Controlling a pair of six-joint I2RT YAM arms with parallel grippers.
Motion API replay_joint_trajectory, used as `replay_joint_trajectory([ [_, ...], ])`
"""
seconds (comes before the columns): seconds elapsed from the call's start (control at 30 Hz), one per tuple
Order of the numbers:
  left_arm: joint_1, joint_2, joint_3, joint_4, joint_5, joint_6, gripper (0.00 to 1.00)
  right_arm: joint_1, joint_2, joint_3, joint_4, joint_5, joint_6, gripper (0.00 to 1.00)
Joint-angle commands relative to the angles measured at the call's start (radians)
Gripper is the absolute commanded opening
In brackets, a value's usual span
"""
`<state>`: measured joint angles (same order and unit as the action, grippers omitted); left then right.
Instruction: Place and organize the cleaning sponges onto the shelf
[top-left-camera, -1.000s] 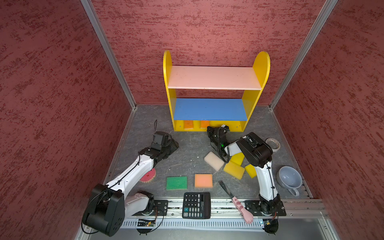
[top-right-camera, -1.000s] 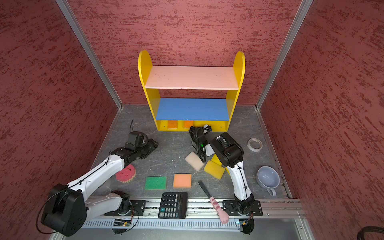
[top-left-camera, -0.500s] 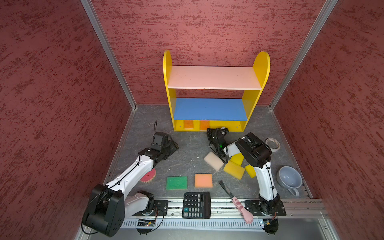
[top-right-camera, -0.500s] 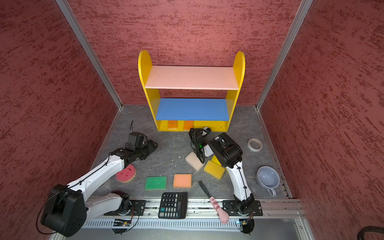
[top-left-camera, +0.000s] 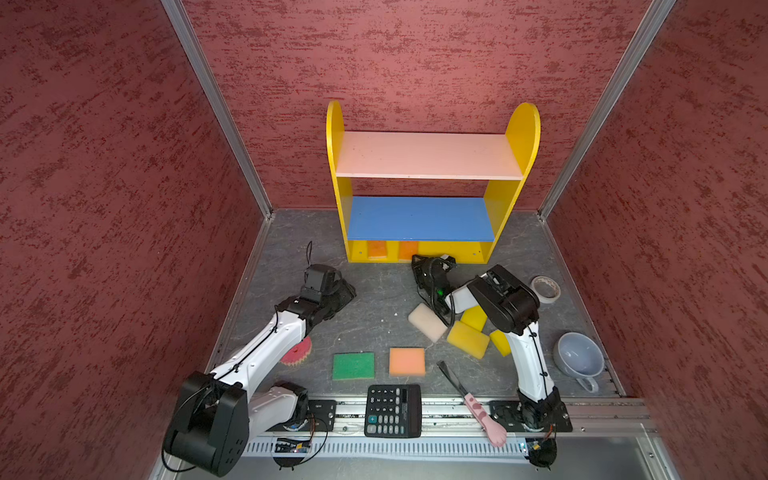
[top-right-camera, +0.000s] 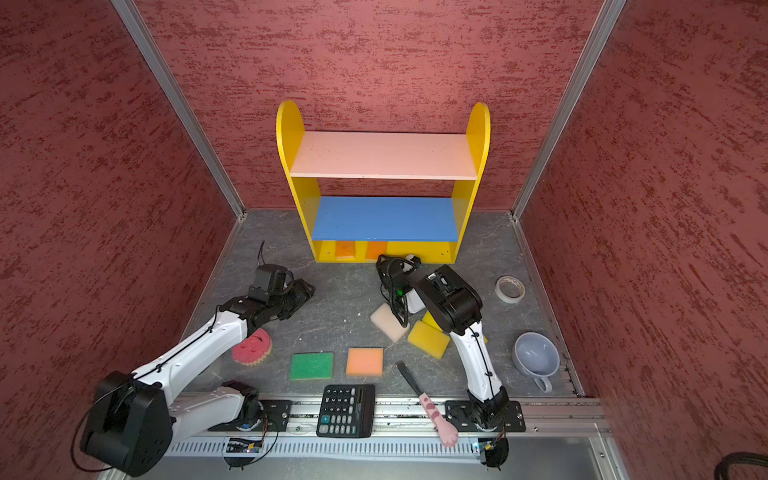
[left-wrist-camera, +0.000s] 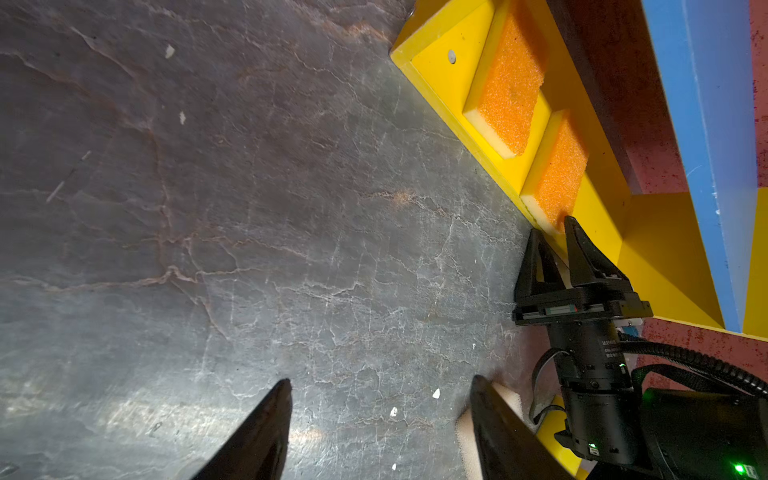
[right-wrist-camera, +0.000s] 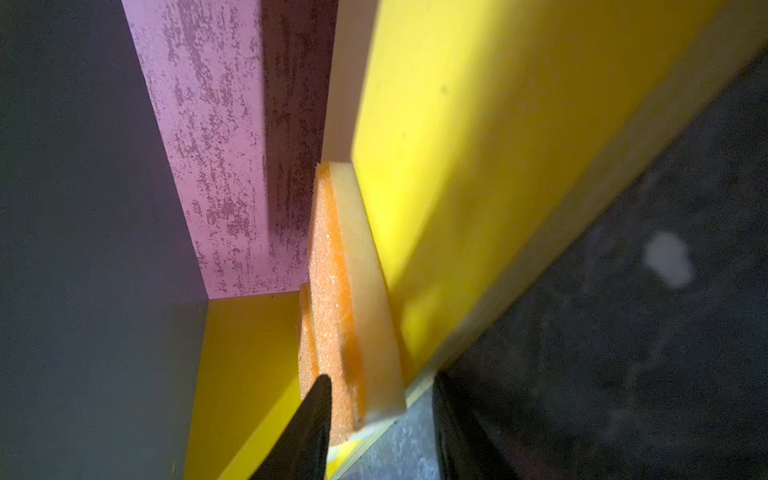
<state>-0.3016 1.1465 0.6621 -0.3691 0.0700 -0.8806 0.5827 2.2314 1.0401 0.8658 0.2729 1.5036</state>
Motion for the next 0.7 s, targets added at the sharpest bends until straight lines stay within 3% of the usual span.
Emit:
replay_joint_trajectory([
  [0.0,0.009,-0.017,-0.014,-0.011,0.001,0.023,0.68,-0.001,0.017,-0.025,0.041,0.003,0.07,0.42],
  [0.27,0.013,-0.03,-0.026,-0.007,0.001,0.021,0.68,-0.001,0.001,-0.115,0.109,-0.041,0.076,0.41],
  [0.33,0.013,-0.03,-0.032,-0.004,0.005,0.018,0.68,-0.001,0.003,-0.124,0.113,-0.042,0.075,0.3],
  [0.4,0.014,-0.028,-0.033,-0.004,0.008,0.018,0.68,-0.001,0.01,-0.123,0.118,-0.046,0.076,0.07],
  [0.43,0.015,-0.03,-0.032,-0.004,0.008,0.017,0.68,-0.001,0.017,-0.121,0.119,-0.048,0.079,0.01],
  [0.67,0.021,-0.041,-0.035,-0.013,0.006,0.02,0.68,-0.01,0.067,-0.069,0.112,-0.068,0.1,0.0],
])
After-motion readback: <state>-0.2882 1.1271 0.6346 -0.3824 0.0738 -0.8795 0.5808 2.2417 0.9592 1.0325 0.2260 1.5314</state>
